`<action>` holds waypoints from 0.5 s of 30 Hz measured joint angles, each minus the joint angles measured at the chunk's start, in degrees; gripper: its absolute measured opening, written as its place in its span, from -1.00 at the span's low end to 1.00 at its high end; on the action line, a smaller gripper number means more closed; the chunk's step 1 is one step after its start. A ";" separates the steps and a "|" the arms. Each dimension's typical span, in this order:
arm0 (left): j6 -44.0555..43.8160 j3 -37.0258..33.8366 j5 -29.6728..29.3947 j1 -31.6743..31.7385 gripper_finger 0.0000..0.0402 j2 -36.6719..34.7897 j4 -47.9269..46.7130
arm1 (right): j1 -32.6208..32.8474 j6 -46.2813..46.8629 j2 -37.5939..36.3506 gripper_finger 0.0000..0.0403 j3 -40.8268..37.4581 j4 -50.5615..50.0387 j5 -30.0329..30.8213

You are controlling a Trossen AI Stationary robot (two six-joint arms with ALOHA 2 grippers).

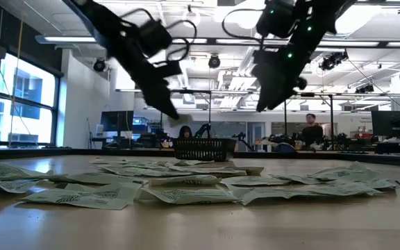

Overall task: Pick and place Stevia / Truvia into bins
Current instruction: Put the stevia packet into the black bin

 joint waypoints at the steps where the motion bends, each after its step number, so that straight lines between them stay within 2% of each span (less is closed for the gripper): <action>1: 1.22 2.01 1.30 0.75 -0.88 2.13 -0.14 | -0.04 0.22 -0.74 0.22 0.01 -1.23 0.60; 4: 4.90 8.55 2.40 0.76 -0.74 8.65 -0.39 | -0.04 0.59 -2.05 0.22 0.01 -4.62 1.00; 7: 3.91 15.54 2.52 0.55 -0.51 14.28 -4.88 | 0.02 2.10 -2.25 0.22 0.01 -7.84 0.94; 10: 1.31 21.54 1.63 0.31 -0.32 17.52 -15.56 | 0.40 2.90 -2.25 0.22 0.01 -8.72 0.94; 13: -1.71 25.19 -1.11 -0.13 -0.17 17.50 -25.41 | 0.90 2.73 -2.25 0.22 0.01 -7.91 2.02; 15: -4.45 26.18 -0.54 -0.19 -0.10 16.29 -31.82 | 0.94 2.21 -2.25 0.22 0.01 -6.76 2.36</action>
